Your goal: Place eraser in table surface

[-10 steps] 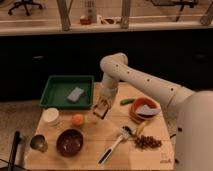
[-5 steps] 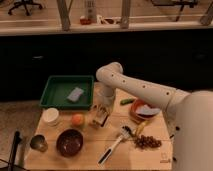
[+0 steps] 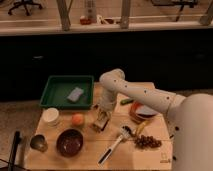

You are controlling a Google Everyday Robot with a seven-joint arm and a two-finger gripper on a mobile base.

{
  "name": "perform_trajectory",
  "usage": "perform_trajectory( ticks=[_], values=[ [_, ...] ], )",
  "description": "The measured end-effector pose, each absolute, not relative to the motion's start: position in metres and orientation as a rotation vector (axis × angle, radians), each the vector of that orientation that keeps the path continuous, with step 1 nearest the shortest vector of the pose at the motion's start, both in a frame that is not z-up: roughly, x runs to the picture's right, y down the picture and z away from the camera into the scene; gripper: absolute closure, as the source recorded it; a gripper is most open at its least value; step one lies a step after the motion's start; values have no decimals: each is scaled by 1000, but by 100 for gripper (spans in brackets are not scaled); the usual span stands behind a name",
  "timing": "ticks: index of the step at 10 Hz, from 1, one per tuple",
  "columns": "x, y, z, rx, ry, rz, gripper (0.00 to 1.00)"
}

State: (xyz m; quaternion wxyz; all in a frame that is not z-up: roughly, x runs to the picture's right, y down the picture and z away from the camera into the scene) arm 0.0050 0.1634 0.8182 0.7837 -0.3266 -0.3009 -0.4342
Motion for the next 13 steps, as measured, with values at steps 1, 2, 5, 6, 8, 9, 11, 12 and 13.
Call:
perform_trajectory(
  ticks=[1, 2, 5, 6, 8, 9, 11, 12, 13],
  values=[
    [6, 167, 821, -707, -660, -932, 100],
    [6, 171, 827, -707, -676, -928, 100],
    [5, 181, 840, -718, -700, -918, 100],
    [5, 184, 844, -723, -708, -914, 100],
    [5, 188, 849, -729, -717, -906, 100],
    [6, 190, 851, -733, -722, -900, 100],
    [5, 191, 853, -737, -728, -899, 100],
    [3, 191, 853, -737, -731, -900, 99],
    [1, 191, 853, -738, -733, -901, 93]
  ],
)
